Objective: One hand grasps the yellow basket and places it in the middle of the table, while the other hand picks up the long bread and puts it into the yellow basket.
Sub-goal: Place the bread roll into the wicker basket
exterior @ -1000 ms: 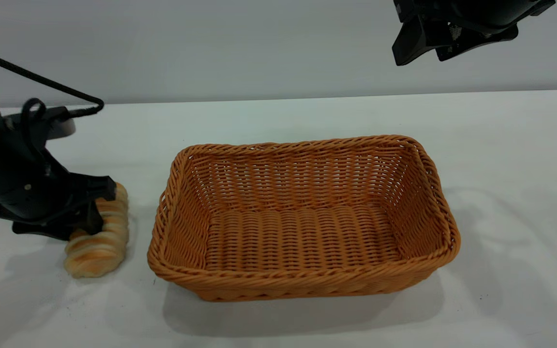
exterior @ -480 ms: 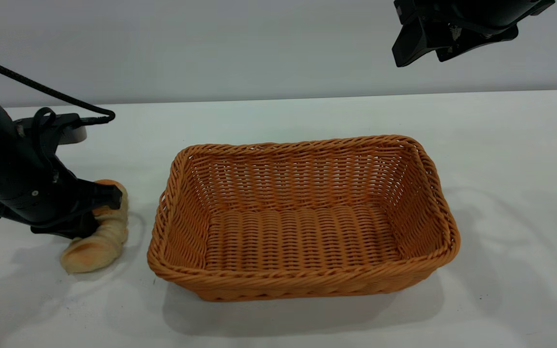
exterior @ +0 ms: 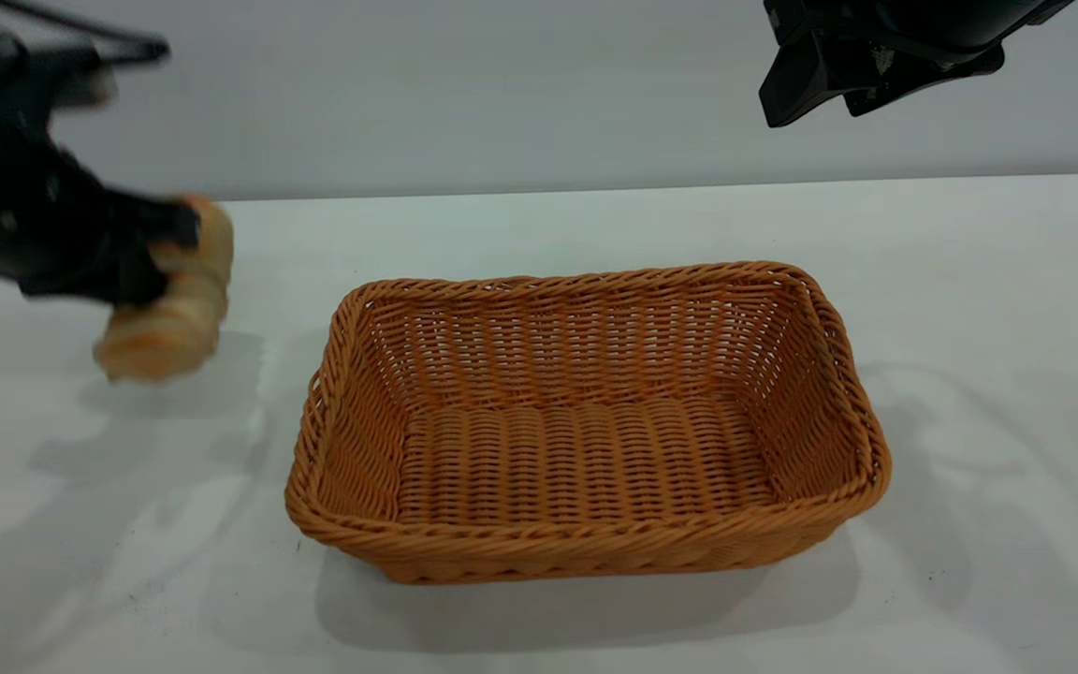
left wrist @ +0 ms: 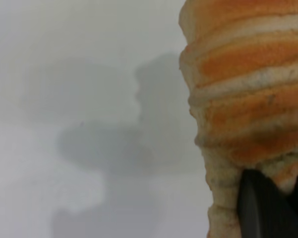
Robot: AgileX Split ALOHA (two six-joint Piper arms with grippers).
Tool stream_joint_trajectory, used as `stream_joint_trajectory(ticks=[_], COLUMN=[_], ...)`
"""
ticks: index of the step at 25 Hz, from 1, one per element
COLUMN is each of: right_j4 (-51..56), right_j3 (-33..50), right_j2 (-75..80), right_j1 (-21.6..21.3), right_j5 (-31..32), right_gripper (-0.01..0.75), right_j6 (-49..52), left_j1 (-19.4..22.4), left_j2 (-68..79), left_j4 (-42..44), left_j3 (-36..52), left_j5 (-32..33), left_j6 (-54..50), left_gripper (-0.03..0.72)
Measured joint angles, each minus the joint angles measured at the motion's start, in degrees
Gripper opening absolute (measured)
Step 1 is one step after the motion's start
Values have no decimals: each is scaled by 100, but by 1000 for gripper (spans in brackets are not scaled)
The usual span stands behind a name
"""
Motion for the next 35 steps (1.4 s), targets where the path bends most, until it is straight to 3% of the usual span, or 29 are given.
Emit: stream_joint_trajectory(ticks=[6,15,23,26,33,35], right_j4=[0,0,0,0,0,0], right_j3=[0,0,0,0,0,0], right_j2=[0,0,-315,-572,-1089,-1257], right_j1=[0,0,0,0,0,0], right_j5=[0,0,-23,-31,52,153], right_gripper=[530,530,530,530,530,530], right_j6=[-14,-32,-209,-273,-292,-299], left_j1=[-660,-2249,-2657,-2657,-2657,-2657], left_j2=[-491,-491,-29,200,304,304], left_j4=[22,32,434,603,756,756], left_j3=[5,11,-6,-75,-177,-177], left_j5=[415,-72,-576,-594,-819,-825], left_j6=[0,87,138,138,82,65], left_gripper=[56,55,62,143,571,649])
